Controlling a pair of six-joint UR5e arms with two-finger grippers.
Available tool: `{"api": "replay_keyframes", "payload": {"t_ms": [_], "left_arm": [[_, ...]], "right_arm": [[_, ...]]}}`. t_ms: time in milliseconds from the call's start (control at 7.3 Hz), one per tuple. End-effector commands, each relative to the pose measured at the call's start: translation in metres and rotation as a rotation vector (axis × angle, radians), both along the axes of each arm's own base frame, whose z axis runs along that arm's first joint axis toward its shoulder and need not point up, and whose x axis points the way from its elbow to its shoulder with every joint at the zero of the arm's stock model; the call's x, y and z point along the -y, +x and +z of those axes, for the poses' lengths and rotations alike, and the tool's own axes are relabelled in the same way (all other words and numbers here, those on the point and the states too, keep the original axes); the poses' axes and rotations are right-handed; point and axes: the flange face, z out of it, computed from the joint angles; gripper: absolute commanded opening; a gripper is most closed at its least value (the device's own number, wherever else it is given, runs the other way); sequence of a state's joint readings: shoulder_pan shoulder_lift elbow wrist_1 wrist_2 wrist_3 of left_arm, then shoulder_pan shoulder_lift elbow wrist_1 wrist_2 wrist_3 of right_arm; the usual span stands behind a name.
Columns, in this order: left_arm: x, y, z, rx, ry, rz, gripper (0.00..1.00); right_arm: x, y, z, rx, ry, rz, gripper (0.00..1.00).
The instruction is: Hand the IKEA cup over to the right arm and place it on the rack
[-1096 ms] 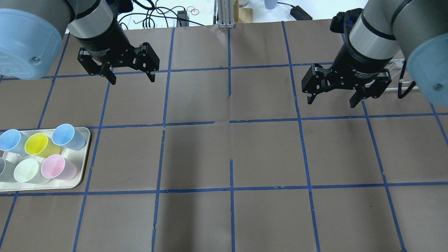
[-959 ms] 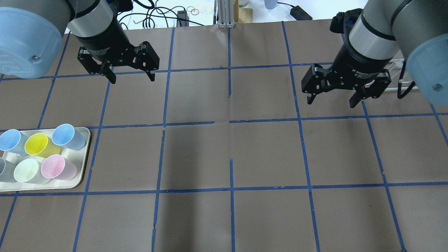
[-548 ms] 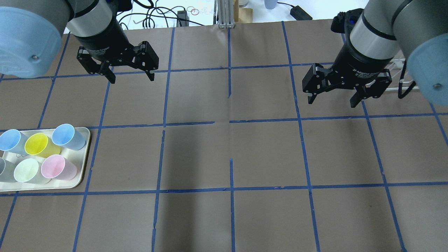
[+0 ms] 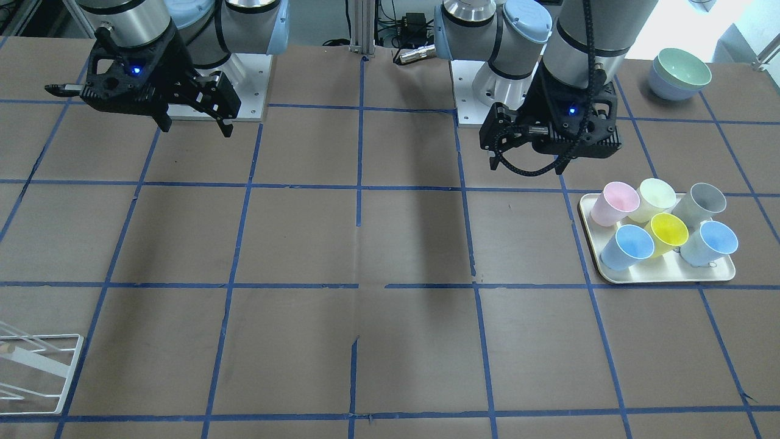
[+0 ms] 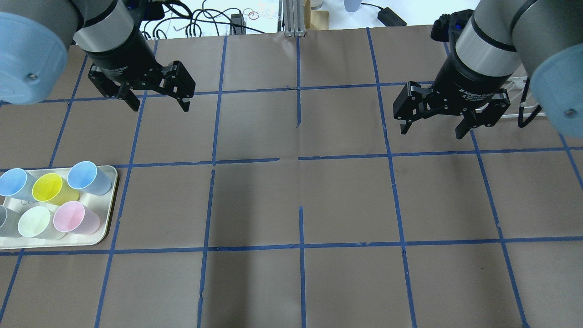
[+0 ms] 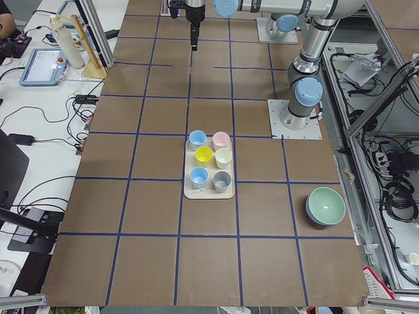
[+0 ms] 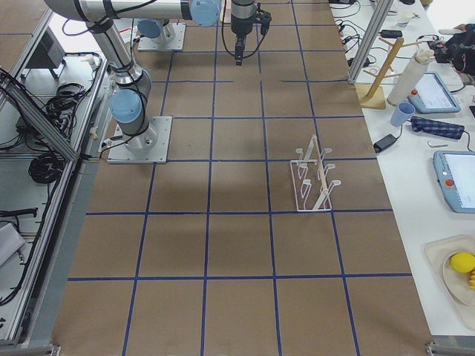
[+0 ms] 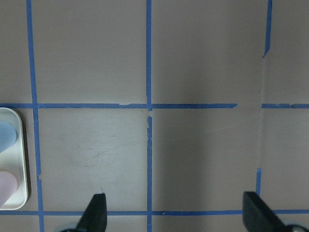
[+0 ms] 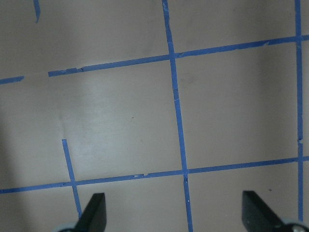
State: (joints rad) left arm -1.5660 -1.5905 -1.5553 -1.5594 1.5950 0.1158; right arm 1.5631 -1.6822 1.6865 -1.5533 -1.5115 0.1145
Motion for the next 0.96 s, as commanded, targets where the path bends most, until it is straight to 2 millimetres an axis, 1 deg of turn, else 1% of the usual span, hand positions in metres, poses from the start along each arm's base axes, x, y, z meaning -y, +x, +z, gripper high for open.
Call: {"api": "replay_keyframes", "payload": {"t_ms": [0,137,274,411,548,685,822], "left_arm": [[-0.008,0.067,-0.018,0.038,0.050,-0.154,1.00],[-0.014,0.101,-0.030,0.027,0.076,-0.248,1.00],[-0.021,0.138,-0.047,0.015,0.085,-0.309,1.00],[-0.024,0.179,-0.067,0.024,0.057,-0.412,1.00],[-0.031,0.210,-0.091,0.031,0.040,-0.457,1.00],[-0.044,0.236,-0.118,0.022,0.050,-0.495,1.00],[-0.053,0.273,-0.144,0.021,0.048,-0.514,1.00]], "right_arm": [[0.000,0.000,-0.003,0.001,0.009,0.000,1.00],[0.000,0.000,-0.005,0.001,0.015,0.000,1.00],[-0.001,0.000,-0.003,0.001,0.008,-0.002,1.00],[-0.001,0.001,0.000,0.002,0.002,-0.014,1.00],[-0.002,0.001,0.002,0.002,-0.001,-0.019,1.00],[0.001,0.000,0.004,0.000,-0.013,-0.025,1.00],[0.001,0.000,0.002,-0.005,-0.008,-0.026,1.00]]}}
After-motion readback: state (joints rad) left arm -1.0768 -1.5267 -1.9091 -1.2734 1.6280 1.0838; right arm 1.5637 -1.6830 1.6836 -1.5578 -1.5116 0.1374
